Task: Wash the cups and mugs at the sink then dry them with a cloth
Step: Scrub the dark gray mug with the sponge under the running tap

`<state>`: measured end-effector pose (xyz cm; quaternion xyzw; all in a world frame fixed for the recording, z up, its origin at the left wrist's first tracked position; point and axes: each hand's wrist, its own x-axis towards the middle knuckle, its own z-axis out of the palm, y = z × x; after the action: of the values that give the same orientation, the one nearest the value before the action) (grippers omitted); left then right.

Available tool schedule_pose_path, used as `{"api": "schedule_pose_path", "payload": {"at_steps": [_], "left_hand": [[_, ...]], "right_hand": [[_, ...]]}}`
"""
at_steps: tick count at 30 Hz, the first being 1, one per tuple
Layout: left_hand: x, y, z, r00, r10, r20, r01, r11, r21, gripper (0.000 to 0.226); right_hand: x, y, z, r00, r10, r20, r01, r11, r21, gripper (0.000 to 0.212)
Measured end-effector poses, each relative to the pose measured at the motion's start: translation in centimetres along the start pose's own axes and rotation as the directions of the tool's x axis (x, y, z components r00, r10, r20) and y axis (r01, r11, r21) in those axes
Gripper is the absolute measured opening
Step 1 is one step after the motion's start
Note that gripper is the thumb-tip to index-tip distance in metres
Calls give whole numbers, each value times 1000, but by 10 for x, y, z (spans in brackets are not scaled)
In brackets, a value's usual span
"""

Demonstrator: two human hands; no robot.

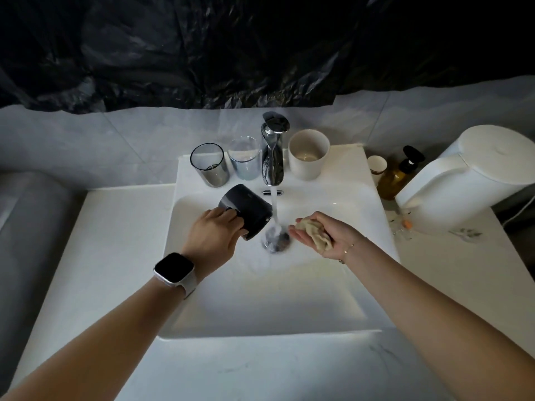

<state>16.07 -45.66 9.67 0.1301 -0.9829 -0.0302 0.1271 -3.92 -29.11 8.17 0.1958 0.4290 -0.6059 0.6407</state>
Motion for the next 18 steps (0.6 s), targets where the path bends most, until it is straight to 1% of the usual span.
{"api": "schedule_pose_path", "payload": {"at_steps": [3, 4, 5, 6, 7, 8, 9, 11, 13, 14, 16, 17, 18], "left_hand": [[-9, 2, 7, 975, -222, -14, 215, 959, -187, 32], [-12, 4, 9, 953, -304, -8, 293, 924, -248, 31], [-13, 7, 11, 913, -407, 3, 388, 867, -313, 28], [-14, 10, 11, 854, -519, 24, 489, 789, -372, 24], [-14, 14, 12, 778, -625, 57, 586, 692, -422, 20], [-14, 17, 14, 697, -710, 104, 664, 583, -469, 19], [-14, 20, 16, 631, -761, 153, 707, 483, -516, 19], [-15, 24, 18, 563, -799, 213, 719, 346, -604, 30], [-18, 24, 21, 516, -811, 276, 698, 211, -684, 35], [-20, 24, 23, 503, -808, 306, 677, 148, -721, 34], [-22, 24, 25, 496, -790, 361, 647, 58, -760, 33], [-22, 24, 26, 493, -777, 391, 635, 14, -772, 34], [-22, 24, 27, 492, -760, 425, 620, -37, -784, 35]], "right_hand": [[16, 4, 15, 1000, -6, -14, 5, 1000, -21, 16], [24, 5, 21, 999, -10, -31, 9, 999, -54, 18], [33, 5, 27, 999, -14, -49, 8, 994, -112, 18], [40, 6, 35, 998, -13, -65, 1, 984, -175, 18], [47, 8, 41, 997, -5, -80, -13, 974, -225, 17], [53, 10, 49, 997, -2, -77, -17, 969, -248, 19], [57, 12, 56, 998, -3, -66, -14, 966, -257, 24], [63, 16, 69, 999, -13, -47, -2, 955, -297, 41], [75, 18, 77, 992, -88, -89, 48, 926, -373, 51], [78, 20, 79, 985, -120, -121, 58, 905, -421, 54], [82, 21, 80, 965, -187, -183, 60, 839, -541, 54], [82, 21, 79, 951, -240, -197, 80, 804, -589, 52], [81, 19, 77, 930, -316, -189, 133, 767, -628, 51]]}}
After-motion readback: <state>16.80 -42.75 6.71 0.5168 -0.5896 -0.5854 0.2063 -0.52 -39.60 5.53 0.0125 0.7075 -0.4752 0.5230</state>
